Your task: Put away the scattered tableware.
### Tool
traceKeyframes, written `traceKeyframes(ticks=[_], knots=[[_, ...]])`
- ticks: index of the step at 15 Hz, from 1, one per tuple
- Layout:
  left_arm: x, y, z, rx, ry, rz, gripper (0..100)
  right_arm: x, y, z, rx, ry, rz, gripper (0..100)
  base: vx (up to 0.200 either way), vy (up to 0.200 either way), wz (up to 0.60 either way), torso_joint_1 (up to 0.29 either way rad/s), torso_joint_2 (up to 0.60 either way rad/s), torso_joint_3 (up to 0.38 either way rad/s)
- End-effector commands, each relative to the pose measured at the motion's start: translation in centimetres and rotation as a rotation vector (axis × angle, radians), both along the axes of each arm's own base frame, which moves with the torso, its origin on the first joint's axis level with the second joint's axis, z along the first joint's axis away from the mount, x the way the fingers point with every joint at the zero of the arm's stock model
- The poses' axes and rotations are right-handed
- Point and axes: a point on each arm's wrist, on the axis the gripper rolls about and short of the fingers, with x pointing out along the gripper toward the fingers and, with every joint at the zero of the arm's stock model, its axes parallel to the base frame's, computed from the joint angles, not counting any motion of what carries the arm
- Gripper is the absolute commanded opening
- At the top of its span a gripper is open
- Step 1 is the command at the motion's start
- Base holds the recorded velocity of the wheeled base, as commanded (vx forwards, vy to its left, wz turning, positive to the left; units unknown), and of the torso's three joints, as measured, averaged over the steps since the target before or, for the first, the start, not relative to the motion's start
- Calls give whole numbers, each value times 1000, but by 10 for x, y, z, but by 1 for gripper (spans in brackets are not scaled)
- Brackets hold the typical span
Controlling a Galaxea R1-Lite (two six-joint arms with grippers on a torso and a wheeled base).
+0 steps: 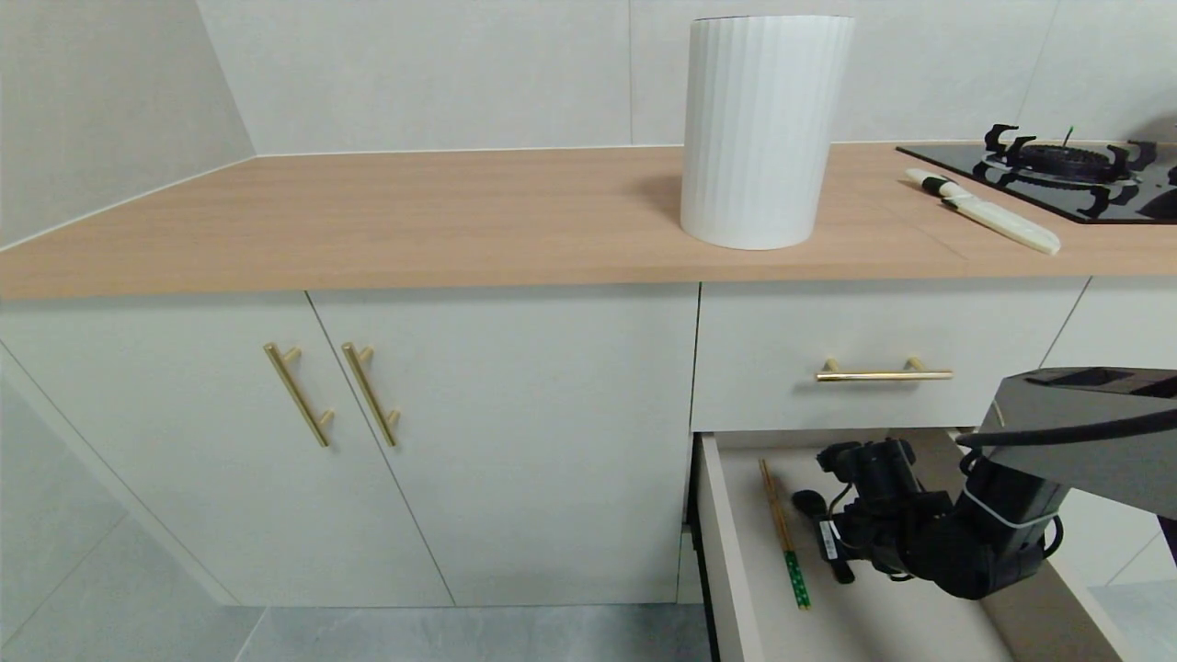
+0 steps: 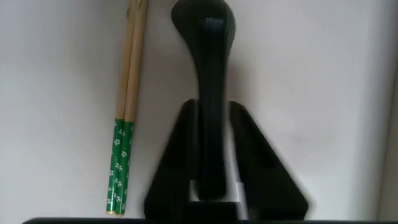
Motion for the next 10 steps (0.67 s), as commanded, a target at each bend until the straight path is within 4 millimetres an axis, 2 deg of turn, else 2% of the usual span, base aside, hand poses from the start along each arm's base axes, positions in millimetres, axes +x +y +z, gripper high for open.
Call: traceKeyframes(ticks=[1, 5, 6, 8, 9, 10], knots=[[0, 0, 0, -2, 1, 1, 100, 0, 0, 0, 0, -1, 1, 100, 0, 0, 0, 0, 0, 0], [0, 0, 0, 0, 1, 1, 100, -2, -1, 7, 3, -13, 1, 100, 0, 0, 0, 0, 0, 0], [0, 0, 0, 0, 1, 1, 100, -5, -1, 16, 7, -29, 2, 100, 0, 0, 0, 0, 0, 0], [0, 0, 0, -2, 1, 1, 100, -15, -4, 50, 24, -90, 6, 100, 0, 0, 0, 0, 0, 0], [0, 0, 0, 0, 1, 1, 100, -15, -5, 53, 26, -96, 6, 100, 0, 0, 0, 0, 0, 0], [0, 0, 0, 0, 1, 1, 100, -27, -9, 87, 35, -127, 4, 100, 0, 0, 0, 0, 0, 0]])
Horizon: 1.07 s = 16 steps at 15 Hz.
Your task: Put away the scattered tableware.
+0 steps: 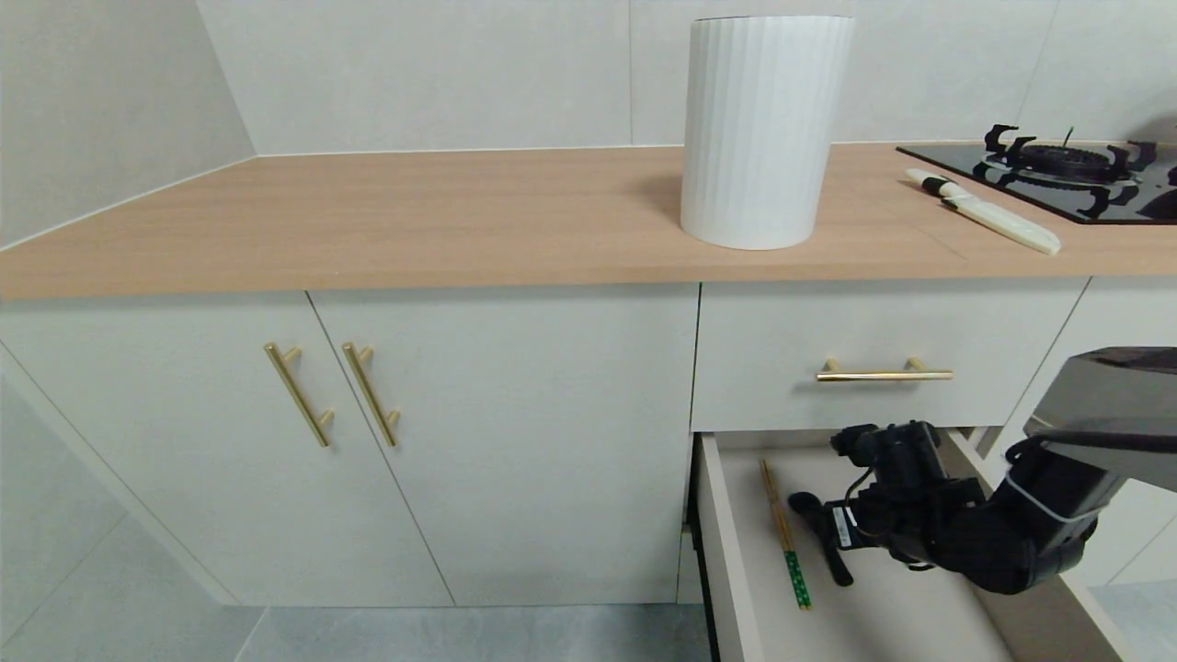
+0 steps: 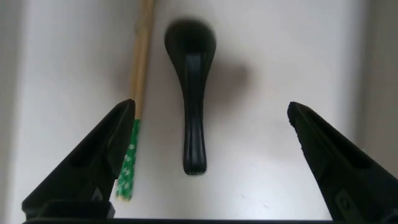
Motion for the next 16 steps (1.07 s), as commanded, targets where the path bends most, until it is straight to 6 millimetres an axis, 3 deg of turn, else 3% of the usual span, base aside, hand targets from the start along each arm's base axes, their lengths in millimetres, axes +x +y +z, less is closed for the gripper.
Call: traceKeyframes(ticks=[1, 3, 4, 5, 12, 16], knots=[[0, 0, 0, 0, 1, 1, 100, -20, -7, 65, 27, -81, -2, 100, 0, 0, 0, 0, 0, 0], [0, 0, 0, 0, 1, 1, 100, -40, -12, 88, 36, -49, -7, 100, 0, 0, 0, 0, 0, 0], [0, 0, 0, 0, 1, 1, 100, -40, -12, 88, 36, -49, -7, 100, 0, 0, 0, 0, 0, 0], [0, 0, 0, 0, 1, 1, 100, -61, -17, 106, 62, -39, -22, 100, 0, 0, 0, 0, 0, 0], [0, 0, 0, 0, 1, 1, 100, -136, -22, 146, 136, 70, 73, 100, 0, 0, 0, 0, 0, 0], [0, 0, 0, 1, 1, 1, 100, -153, -14, 151, 113, 111, 138, 100, 0, 0, 0, 0, 0, 0]])
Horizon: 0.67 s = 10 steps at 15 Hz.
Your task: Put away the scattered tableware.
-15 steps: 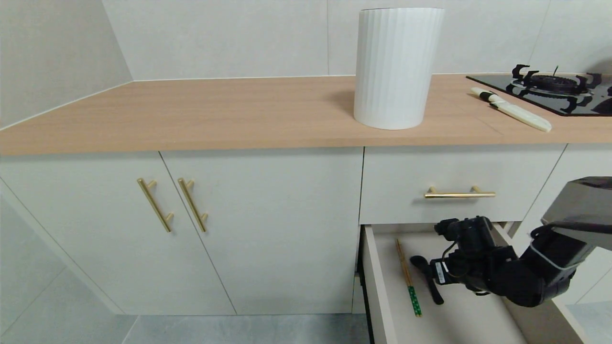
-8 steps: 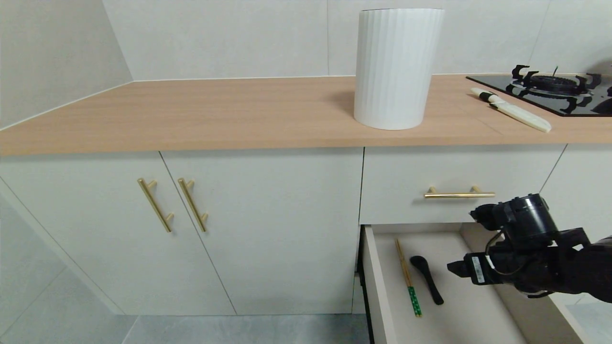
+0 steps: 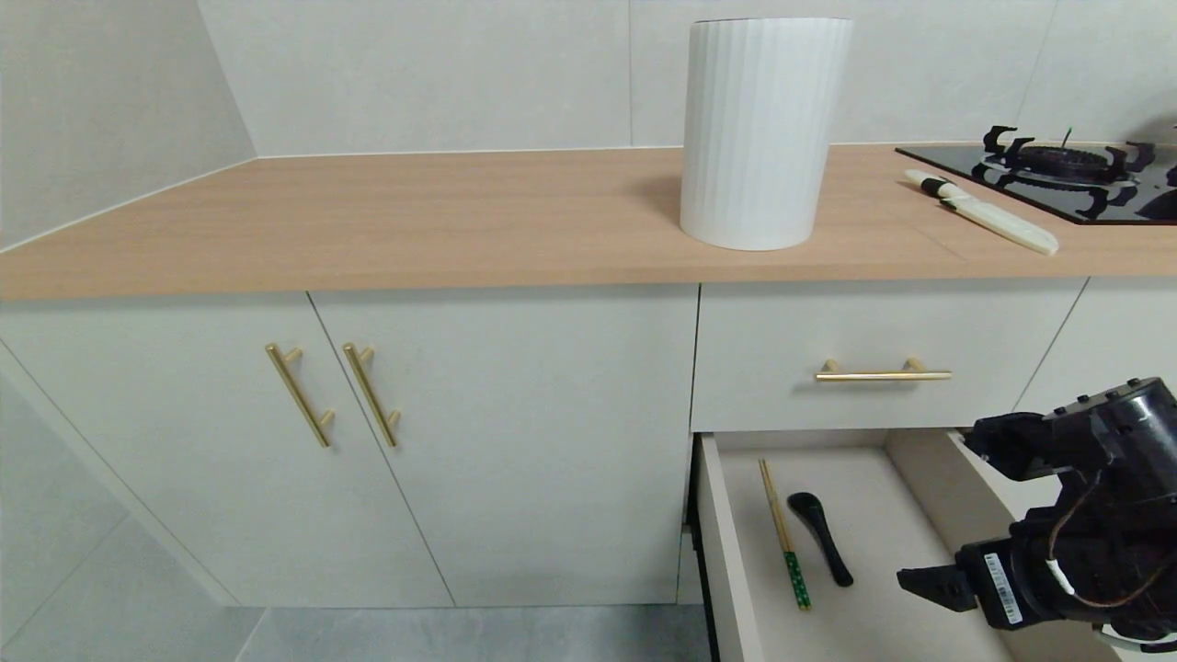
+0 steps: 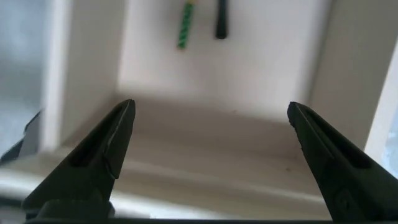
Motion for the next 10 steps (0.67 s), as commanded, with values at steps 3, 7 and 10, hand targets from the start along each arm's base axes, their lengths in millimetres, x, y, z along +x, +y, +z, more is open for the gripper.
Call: traceKeyframes(ticks=[3, 7, 10], knots=[[0, 0, 0, -1, 1, 1, 100, -6, 1, 7, 12, -28, 16, 100, 0, 0, 0, 0, 0, 0], [0, 0, 0, -1, 1, 1, 100, -9, 0, 4, -8, 8, 23, 100, -100, 0, 0, -2, 1, 1], [0, 0, 0, -2, 1, 1, 100, -11, 1, 3, -18, 26, 31, 100, -200, 0, 0, 6, 7, -1]])
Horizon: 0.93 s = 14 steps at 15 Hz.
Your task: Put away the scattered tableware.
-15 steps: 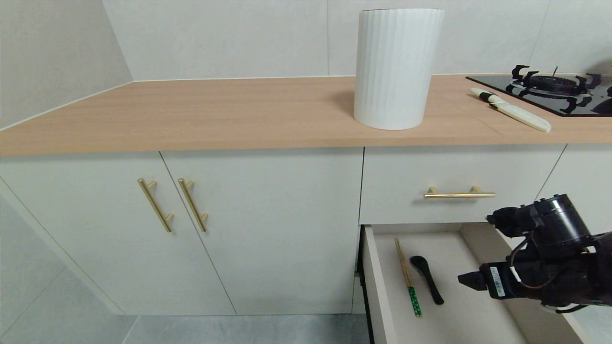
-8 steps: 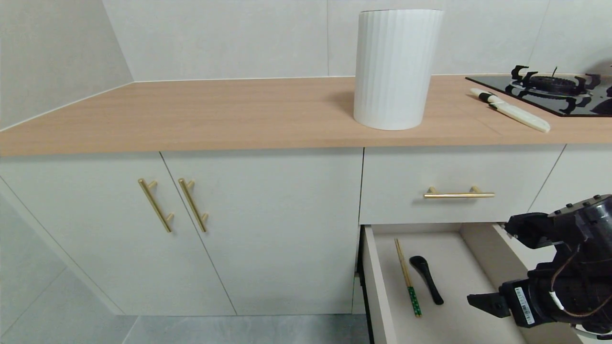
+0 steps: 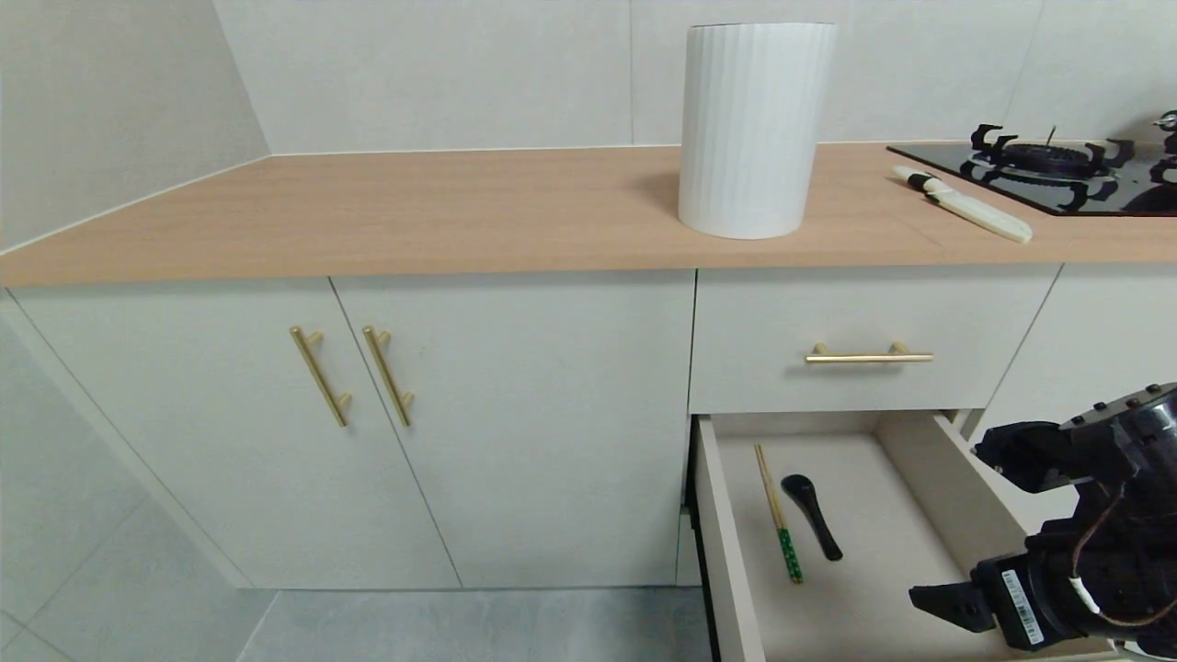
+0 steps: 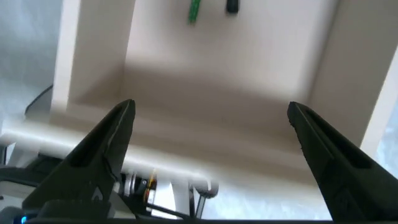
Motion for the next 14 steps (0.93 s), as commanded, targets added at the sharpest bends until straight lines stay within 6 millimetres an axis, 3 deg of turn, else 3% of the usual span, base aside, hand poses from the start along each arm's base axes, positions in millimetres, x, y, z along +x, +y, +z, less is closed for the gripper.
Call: traceKeyframes(ticks=[1, 2, 9, 14], knots=[[0, 0, 0, 0, 1, 1, 100, -1, 1, -2, -9, 18, 6, 100, -200, 0, 0, 2, 2, 2], [0, 0, 0, 0, 1, 1, 100, -2, 1, -4, -23, 47, 8, 100, -200, 0, 0, -2, 7, 2], [0, 0, 0, 0, 1, 1, 100, 18, 14, -39, -99, 221, 5, 100, 0, 0, 0, 0, 0, 0], [0, 0, 0, 0, 1, 1, 100, 25, 21, -39, -83, 264, -47, 100, 0, 0, 0, 0, 0, 0]])
